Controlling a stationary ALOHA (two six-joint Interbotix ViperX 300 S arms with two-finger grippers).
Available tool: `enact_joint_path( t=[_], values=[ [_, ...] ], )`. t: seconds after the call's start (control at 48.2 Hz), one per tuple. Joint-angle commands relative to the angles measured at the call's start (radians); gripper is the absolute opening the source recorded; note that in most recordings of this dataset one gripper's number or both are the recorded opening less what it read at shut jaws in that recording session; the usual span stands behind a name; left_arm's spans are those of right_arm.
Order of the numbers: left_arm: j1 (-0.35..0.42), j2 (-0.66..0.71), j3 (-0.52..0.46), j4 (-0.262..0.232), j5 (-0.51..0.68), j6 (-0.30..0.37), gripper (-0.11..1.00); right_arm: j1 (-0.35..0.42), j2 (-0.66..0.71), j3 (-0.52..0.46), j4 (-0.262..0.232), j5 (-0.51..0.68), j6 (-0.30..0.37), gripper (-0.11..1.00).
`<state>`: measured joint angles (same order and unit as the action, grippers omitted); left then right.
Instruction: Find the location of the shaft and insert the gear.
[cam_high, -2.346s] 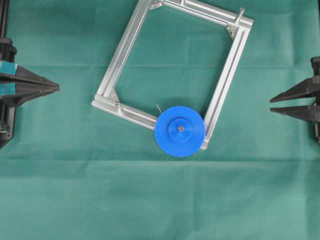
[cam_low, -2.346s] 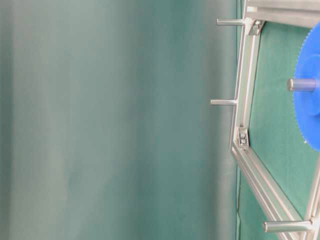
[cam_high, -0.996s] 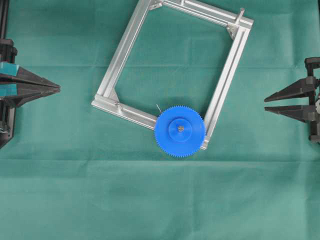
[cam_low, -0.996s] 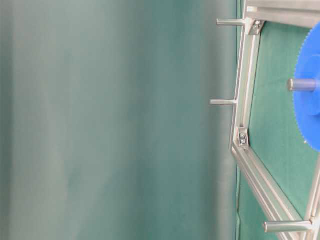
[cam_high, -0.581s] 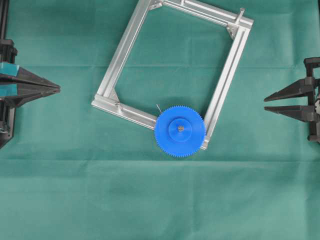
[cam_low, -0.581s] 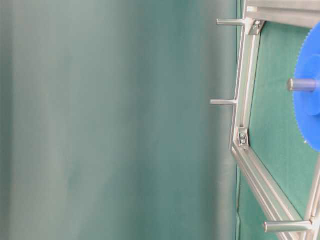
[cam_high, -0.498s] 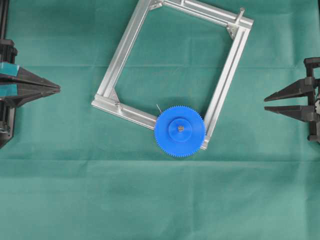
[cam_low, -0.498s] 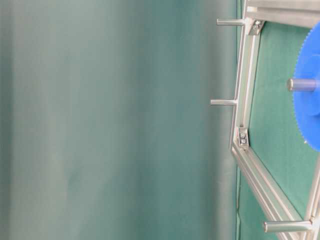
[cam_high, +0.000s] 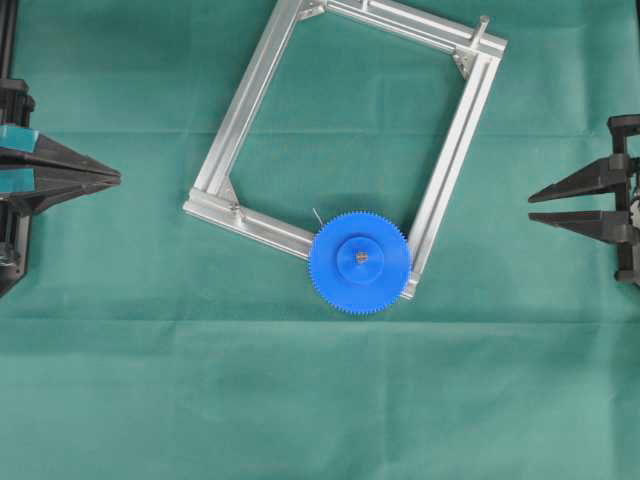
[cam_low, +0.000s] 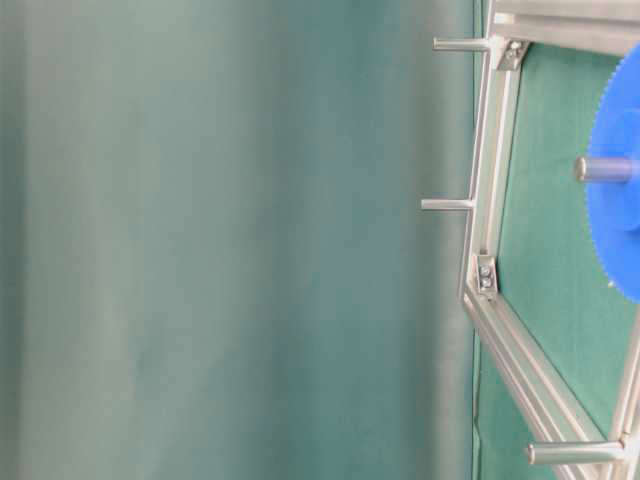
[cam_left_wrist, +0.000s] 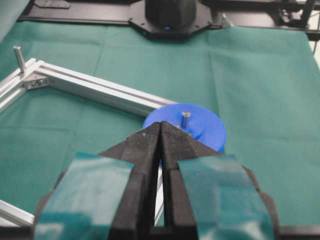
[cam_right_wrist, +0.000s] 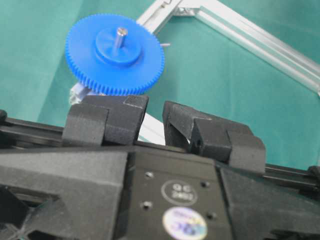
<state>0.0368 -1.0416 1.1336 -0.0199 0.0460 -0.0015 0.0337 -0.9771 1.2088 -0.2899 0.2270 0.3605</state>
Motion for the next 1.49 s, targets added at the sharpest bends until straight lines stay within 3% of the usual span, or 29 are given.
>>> enact_joint_path(
  t=[0.0, 1.474],
  values=[
    [0.002, 0.008, -0.015, -0.002, -0.002, 0.002, 0.01, 0.000, 0.012, -0.011, -0.003, 0.003, -0.002, 0.26],
    [0.003, 0.008, -0.015, -0.002, 0.014, 0.006, 0.01, -0.002, 0.017, -0.011, -0.011, 0.006, -0.002, 0.26]
  ],
)
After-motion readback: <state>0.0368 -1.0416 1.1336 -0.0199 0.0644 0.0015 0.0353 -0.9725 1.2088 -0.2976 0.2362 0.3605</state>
